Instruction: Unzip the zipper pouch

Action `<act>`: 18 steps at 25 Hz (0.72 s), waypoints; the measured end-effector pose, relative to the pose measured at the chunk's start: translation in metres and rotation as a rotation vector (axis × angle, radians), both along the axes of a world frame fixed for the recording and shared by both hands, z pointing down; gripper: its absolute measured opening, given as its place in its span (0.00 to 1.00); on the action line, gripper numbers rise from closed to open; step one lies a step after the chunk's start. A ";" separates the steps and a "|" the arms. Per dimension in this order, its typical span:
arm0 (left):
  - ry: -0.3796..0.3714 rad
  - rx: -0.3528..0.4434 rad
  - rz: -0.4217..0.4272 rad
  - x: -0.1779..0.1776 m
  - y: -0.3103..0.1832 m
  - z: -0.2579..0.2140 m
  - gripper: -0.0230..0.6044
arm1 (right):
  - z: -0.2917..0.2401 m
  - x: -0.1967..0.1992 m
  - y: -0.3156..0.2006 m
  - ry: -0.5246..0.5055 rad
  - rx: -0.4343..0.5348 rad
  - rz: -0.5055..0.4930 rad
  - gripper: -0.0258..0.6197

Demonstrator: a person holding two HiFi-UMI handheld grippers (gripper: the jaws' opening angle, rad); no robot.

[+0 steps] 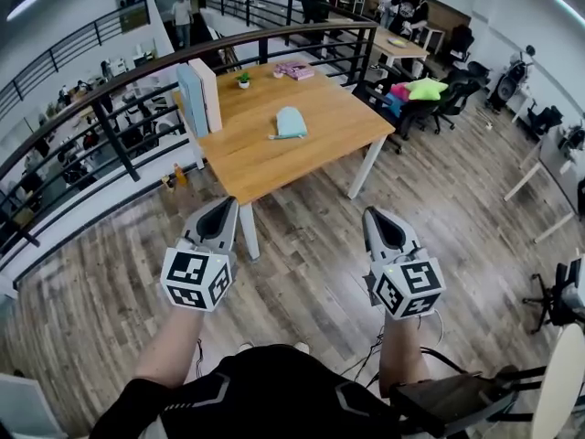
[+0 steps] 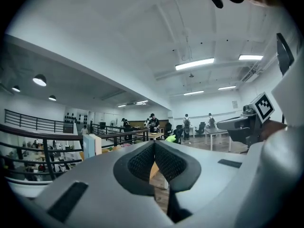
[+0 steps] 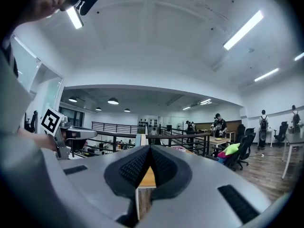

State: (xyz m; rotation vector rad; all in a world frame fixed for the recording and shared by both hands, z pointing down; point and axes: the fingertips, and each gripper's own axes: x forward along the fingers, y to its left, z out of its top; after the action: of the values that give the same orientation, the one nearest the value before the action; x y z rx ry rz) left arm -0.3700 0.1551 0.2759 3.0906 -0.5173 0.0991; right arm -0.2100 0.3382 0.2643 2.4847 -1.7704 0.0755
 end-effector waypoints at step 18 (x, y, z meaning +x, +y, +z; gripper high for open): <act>0.020 -0.014 0.011 0.001 0.002 -0.002 0.09 | -0.001 0.004 -0.009 0.005 -0.020 0.002 0.09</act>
State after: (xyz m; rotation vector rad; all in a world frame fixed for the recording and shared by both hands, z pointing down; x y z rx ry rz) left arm -0.3694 0.1576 0.2740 3.0779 -0.4976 0.0719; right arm -0.2064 0.3289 0.2635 2.4703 -1.7568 0.0868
